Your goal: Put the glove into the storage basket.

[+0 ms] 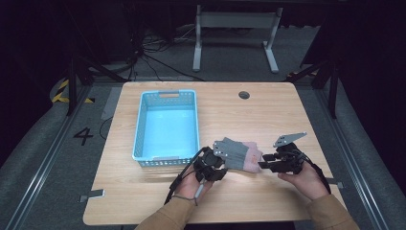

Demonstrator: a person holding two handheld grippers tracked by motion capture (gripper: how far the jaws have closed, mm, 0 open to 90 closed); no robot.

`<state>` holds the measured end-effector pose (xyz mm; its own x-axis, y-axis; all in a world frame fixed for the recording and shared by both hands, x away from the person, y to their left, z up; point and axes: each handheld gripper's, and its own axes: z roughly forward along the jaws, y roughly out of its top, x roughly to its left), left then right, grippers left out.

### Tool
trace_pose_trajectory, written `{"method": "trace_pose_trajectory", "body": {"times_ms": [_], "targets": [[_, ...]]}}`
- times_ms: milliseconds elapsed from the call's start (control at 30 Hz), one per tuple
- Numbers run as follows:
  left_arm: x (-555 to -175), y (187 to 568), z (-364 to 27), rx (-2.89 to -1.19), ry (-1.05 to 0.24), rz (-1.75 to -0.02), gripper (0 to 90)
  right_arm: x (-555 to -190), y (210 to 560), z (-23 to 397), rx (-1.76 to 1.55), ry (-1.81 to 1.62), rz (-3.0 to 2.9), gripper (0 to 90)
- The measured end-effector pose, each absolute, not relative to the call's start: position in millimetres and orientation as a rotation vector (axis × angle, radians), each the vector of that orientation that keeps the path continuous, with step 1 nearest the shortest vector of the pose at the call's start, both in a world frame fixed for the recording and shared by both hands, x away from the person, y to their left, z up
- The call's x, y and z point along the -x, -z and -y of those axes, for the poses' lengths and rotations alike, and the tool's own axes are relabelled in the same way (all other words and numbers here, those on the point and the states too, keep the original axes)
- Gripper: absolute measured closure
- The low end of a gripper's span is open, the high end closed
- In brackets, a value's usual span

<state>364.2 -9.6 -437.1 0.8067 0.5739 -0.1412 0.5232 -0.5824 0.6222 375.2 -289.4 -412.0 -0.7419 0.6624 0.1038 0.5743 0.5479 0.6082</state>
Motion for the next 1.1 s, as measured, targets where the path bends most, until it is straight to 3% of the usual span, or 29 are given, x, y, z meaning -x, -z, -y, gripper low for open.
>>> {"method": "trace_pose_trajectory", "body": {"times_ms": [433,733,1100], "targets": [[-371.6,445.1,15.3,-2.322,-0.097,-0.835,67.2,-376.4,417.4,287.1,-1.095,-0.942,-2.680,56.8],[-376.1,449.5,19.6,-2.330,-0.096,-0.842,68.9,-380.8,427.4,284.2,-1.125,-0.938,-2.713,59.1],[-376.5,450.1,23.4,-2.356,-0.147,-0.837,84.9,-379.6,428.1,278.5,-1.111,-0.912,-2.723,70.5]]}}
